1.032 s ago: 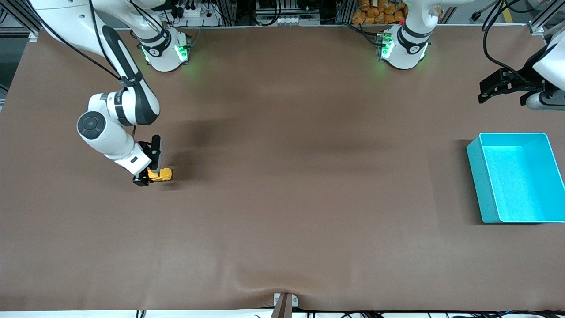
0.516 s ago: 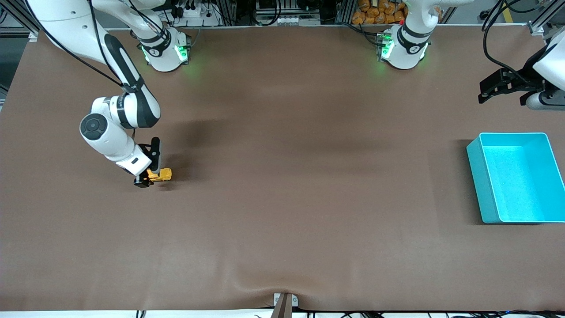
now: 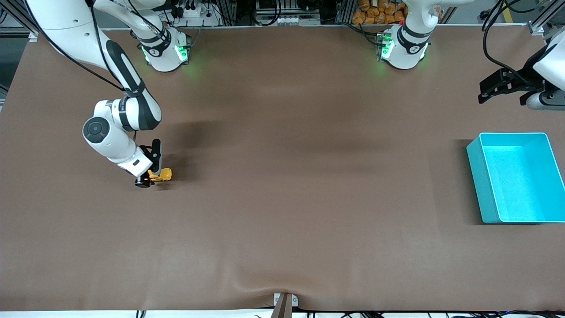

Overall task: Wind and store yellow beetle car
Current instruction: 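Lower the right gripper and close it on the yellow car, then drag the held car backward along the table with the right gripper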

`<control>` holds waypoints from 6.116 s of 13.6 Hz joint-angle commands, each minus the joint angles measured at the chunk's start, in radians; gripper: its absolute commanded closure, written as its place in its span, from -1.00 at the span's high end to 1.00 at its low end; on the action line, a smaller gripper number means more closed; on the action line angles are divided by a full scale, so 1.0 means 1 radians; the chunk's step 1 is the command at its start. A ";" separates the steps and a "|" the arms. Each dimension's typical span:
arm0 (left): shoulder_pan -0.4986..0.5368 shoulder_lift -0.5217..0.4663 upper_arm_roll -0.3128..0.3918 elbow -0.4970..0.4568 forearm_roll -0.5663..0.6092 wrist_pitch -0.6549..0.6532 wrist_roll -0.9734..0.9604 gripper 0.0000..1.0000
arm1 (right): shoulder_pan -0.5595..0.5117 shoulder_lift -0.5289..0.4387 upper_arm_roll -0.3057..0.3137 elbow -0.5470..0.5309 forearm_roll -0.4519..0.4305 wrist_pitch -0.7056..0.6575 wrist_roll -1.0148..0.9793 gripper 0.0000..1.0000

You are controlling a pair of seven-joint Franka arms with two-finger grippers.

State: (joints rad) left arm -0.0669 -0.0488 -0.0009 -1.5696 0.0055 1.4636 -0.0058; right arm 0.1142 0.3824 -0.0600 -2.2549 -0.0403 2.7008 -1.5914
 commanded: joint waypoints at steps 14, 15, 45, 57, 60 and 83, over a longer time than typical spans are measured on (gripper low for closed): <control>0.002 -0.006 -0.008 -0.006 0.014 0.007 -0.026 1.00 | 0.005 0.023 0.014 -0.002 0.007 0.014 0.002 -0.23; 0.001 -0.006 -0.008 -0.006 0.014 0.007 -0.026 1.00 | 0.009 0.023 0.014 -0.002 0.011 0.010 0.025 -0.23; 0.001 -0.003 -0.008 -0.004 0.013 0.007 -0.026 1.00 | -0.008 0.007 0.012 -0.003 0.014 -0.056 0.151 -0.21; -0.008 -0.013 -0.011 0.002 0.017 0.000 -0.010 1.00 | -0.017 0.012 0.009 -0.003 0.014 -0.055 0.136 -0.22; -0.007 -0.014 -0.017 0.005 0.019 0.001 -0.011 1.00 | -0.050 0.013 0.009 -0.003 0.013 -0.055 0.094 -0.22; -0.001 -0.011 -0.045 0.000 0.018 0.000 -0.026 1.00 | -0.254 0.033 0.008 0.008 0.002 -0.055 -0.067 -0.10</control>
State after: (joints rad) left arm -0.0714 -0.0513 -0.0387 -1.5673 0.0055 1.4644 -0.0081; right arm -0.1120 0.3800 -0.0599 -2.2483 -0.0370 2.6491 -1.6379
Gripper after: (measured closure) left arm 0.000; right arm 0.551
